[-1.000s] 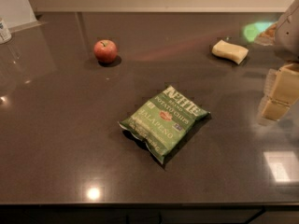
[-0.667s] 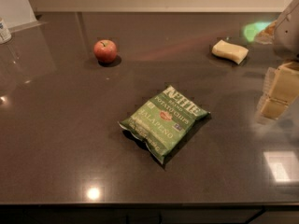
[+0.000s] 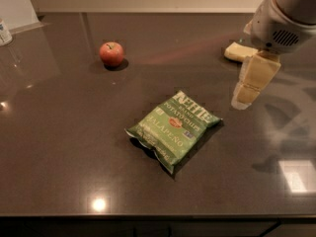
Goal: Pick apple
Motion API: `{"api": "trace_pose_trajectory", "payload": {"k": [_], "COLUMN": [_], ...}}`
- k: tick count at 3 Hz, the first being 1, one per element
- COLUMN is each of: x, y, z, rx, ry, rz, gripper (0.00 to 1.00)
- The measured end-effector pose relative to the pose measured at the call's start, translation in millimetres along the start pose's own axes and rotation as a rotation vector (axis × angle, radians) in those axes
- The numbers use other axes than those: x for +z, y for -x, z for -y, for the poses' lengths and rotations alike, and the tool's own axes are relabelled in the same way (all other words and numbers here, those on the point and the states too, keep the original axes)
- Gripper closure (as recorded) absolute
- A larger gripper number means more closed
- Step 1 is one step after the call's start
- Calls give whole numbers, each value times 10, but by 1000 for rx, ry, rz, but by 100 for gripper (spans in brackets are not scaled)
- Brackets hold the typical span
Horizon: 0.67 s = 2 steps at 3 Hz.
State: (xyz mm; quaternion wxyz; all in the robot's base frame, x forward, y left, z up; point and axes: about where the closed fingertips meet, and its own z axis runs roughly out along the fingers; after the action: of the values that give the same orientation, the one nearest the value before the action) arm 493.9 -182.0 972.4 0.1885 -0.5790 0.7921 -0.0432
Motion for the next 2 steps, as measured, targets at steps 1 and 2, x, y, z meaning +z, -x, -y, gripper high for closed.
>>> {"api": "trace_pose_trajectory", "payload": {"k": [1, 2], "x": [222, 466], "y": [276, 553], "z": [302, 595], "rx": [49, 104], "ry": [-33, -44], "rz": [43, 115], "gripper": [0, 0]}}
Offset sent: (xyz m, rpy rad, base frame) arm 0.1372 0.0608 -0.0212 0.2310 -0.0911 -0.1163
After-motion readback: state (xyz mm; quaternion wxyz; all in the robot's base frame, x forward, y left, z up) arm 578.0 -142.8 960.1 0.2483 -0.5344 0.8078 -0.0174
